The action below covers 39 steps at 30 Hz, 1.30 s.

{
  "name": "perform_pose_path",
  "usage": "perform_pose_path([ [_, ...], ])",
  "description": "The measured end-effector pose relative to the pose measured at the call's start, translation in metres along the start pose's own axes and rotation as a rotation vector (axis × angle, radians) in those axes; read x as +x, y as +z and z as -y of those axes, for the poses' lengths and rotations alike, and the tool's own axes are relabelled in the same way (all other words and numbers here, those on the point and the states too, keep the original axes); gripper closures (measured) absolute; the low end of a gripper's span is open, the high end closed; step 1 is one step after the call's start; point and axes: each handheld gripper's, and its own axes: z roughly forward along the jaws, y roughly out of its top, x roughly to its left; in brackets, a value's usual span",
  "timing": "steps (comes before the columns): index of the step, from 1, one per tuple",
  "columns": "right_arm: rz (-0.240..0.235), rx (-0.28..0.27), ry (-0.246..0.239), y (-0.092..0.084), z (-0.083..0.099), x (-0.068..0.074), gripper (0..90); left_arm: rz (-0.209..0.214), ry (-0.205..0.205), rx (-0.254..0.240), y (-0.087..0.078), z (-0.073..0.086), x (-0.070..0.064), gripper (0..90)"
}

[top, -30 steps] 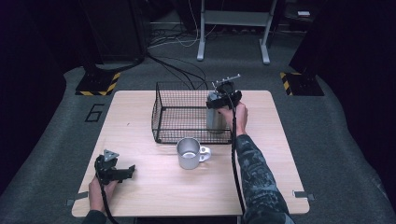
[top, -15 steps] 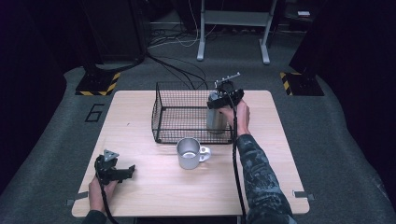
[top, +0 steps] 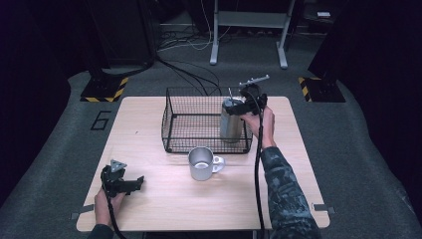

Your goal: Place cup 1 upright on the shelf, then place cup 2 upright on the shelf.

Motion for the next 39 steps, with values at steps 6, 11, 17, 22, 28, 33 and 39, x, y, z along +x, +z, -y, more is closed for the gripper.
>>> perform_pose_path([
  [6,-0.023,-0.037,-0.009,-0.024,0.009,0.0,0.0,0.001,0.0,0.0,0.0,0.0,0.0,0.4],
  [11,-0.033,-0.05,-0.028,-0.043,0.02,0.0,0.0,-0.001,-0.001,-0.004,0.0,0.0,0.0,0.4],
  [17,-0.044,-0.068,-0.032,-0.061,0.037,-0.001,0.0,-0.001,0.007,0.001,0.0,0.0,0.001,0.3],
  [22,-0.036,-0.099,-0.035,-0.078,0.054,-0.005,0.0,0.0,0.009,0.002,0.0,0.0,0.001,0.3],
  [28,-0.023,-0.107,-0.018,-0.091,0.084,-0.011,0.0,0.0,0.007,-0.001,0.0,0.0,0.001,0.3],
  [33,0.0,-0.099,0.006,-0.095,0.115,-0.017,0.0,-0.001,0.006,-0.004,0.0,0.0,0.0,0.3],
  [39,0.013,-0.081,0.031,-0.094,0.148,-0.025,0.0,0.0,0.007,-0.003,0.0,0.0,0.001,0.3],
])
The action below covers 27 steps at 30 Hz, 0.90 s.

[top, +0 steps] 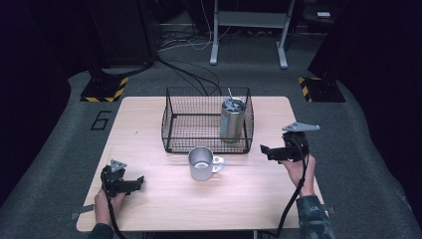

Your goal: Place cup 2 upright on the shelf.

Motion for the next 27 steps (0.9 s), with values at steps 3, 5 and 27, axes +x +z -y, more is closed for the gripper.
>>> perform_pose_path([
  [3,0.004,0.002,0.019,0.001,0.016,-0.004,0.0,0.001,0.001,0.001,0.0,0.0,0.0,0.3],
  [5,0.004,0.005,0.03,0.002,0.027,-0.006,0.0,0.0,-0.001,0.0,0.0,0.0,0.0,0.3],
  [27,0.088,0.076,0.143,0.034,0.138,-0.028,0.0,-0.007,-0.015,-0.014,-0.001,0.002,-0.001,0.3],
])
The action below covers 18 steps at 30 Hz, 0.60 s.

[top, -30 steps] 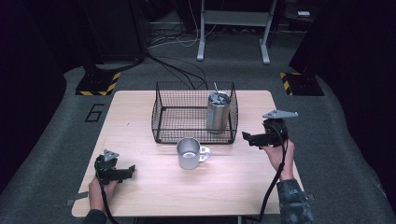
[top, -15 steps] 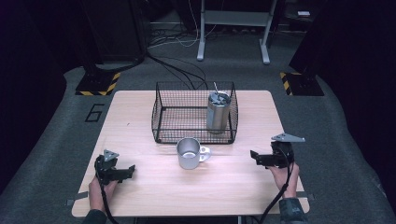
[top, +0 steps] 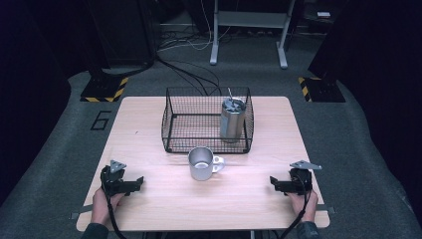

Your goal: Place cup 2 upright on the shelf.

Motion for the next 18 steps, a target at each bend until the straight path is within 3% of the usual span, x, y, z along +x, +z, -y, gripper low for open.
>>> perform_pose_path([
  [7,0.01,0.015,0.003,0.004,0.003,-0.005,0.0,0.003,0.009,0.009,-0.002,0.0,-0.001,0.5],
  [10,0.005,0.011,-0.022,0.005,0.005,-0.003,0.0,0.016,0.022,0.036,-0.005,-0.001,-0.001,1.2],
  [11,0.011,0.015,-0.051,0.006,0.005,-0.002,0.0,0.017,0.017,0.011,-0.005,-0.002,-0.002,3.2],
  [14,0.041,0.041,-0.123,0.009,0.005,0.005,0.0,0.059,0.002,-0.018,-0.008,-0.005,-0.005,4.0],
  [18,0.037,0.039,-0.121,0.009,0.005,0.005,0.0,0.107,0.036,-0.028,-0.016,-0.014,-0.013,1.2],
])
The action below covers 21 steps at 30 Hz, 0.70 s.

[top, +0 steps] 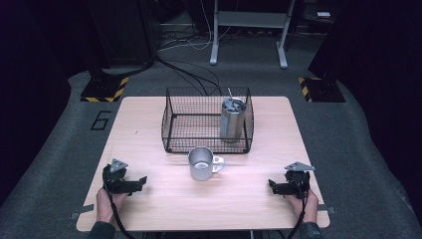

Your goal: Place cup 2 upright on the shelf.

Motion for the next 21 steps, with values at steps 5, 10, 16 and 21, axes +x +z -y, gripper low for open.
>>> perform_pose_path([
  [5,-0.001,-0.002,0.014,-0.003,0.003,0.001,0.0,0.025,0.028,-0.028,-0.011,-0.015,-0.01,0.0],
  [10,-0.013,0.003,-0.018,-0.003,0.003,0.001,0.0,0.056,0.062,-0.039,-0.018,-0.033,-0.021,0.0],
  [16,-0.057,0.003,-0.048,-0.002,0.002,-0.002,0.0,0.089,0.092,-0.045,-0.021,-0.047,-0.035,0.0],
  [21,-0.075,0.005,-0.066,-0.001,0.001,-0.005,0.0,0.137,0.106,-0.05,-0.017,-0.059,-0.05,0.0],
])
